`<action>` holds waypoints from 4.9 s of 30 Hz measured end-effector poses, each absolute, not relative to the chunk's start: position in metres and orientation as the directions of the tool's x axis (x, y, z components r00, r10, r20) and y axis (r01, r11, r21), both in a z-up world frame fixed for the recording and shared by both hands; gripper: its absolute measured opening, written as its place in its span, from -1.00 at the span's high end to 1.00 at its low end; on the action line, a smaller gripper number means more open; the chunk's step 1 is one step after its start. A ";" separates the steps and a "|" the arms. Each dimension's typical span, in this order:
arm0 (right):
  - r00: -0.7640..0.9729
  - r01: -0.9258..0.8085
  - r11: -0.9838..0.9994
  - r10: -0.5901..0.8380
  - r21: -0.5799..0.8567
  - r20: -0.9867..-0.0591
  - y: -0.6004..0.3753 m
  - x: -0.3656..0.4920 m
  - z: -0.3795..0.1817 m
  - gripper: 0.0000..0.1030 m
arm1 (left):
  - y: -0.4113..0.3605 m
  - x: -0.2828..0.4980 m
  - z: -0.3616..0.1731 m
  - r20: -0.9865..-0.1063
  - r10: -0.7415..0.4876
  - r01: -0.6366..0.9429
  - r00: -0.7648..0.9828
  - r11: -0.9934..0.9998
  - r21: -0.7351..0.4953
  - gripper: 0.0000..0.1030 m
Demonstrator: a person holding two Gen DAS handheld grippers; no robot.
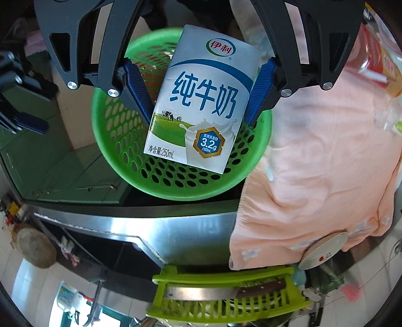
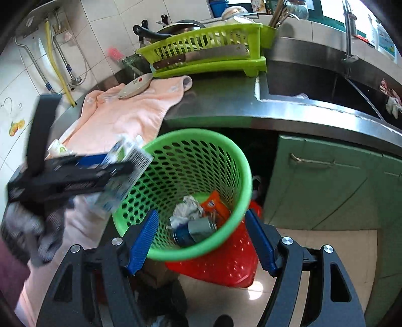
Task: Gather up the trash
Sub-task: 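Lower the milk carton into the green basket and open the left tool, then grasp the red Coke can with the left tool, then lift the red Coke can with the left tool while the right tool grasps the black box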
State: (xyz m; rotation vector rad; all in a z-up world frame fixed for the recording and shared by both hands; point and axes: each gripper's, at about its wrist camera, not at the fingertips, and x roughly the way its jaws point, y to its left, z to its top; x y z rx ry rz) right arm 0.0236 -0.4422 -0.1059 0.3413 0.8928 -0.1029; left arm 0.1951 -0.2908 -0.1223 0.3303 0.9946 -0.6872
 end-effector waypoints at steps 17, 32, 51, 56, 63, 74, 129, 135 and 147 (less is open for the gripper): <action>0.607 0.220 0.941 0.073 0.256 -0.791 -0.437 0.007 -0.111 -0.34 | -0.263 0.190 -0.110 -0.834 -0.364 0.569 0.413 0.819 -0.076 -0.61; 0.638 -0.040 0.960 0.237 0.277 -0.732 -0.339 0.034 -0.077 -0.40 | -0.110 0.114 -0.047 -0.777 -0.248 0.312 0.578 0.948 -0.071 -0.61; 0.549 -0.331 0.890 0.451 0.313 -0.703 -0.218 0.048 -0.069 -0.40 | 0.100 0.059 -0.076 -0.873 0.008 -0.556 0.487 0.774 -0.303 -0.62; 0.533 -0.350 0.883 0.462 0.312 -0.709 -0.211 0.045 -0.073 -0.41 | 0.110 0.062 -0.093 -0.875 -0.028 -0.632 0.483 0.680 -0.371 -0.63; 0.524 -0.335 0.891 0.447 0.307 -0.725 -0.213 0.046 -0.077 -0.40 | 0.108 0.072 -0.113 -0.891 -0.063 -0.689 0.449 0.611 -0.390 -0.63; 0.532 -0.290 0.902 0.430 0.320 -0.730 -0.215 0.043 -0.081 -0.40 | 0.089 0.088 -0.145 -0.908 -0.139 -0.682 0.395 0.618 -0.391 -0.61; 0.345 -0.103 0.895 0.442 0.435 -0.828 -0.064 0.184 -0.126 0.07 | 0.173 0.038 -0.100 -0.869 -0.076 -0.417 0.489 0.854 -0.310 -0.33; 0.310 -0.121 0.897 0.441 0.425 -0.842 -0.056 0.187 -0.135 0.14 | 0.172 0.042 -0.099 -0.871 -0.081 -0.383 0.485 0.876 -0.295 -0.35; 0.337 -0.231 0.910 0.408 0.345 -0.849 -0.050 0.176 -0.125 0.17 | 0.165 0.048 -0.107 -0.894 -0.068 -0.362 0.442 0.899 -0.247 -0.50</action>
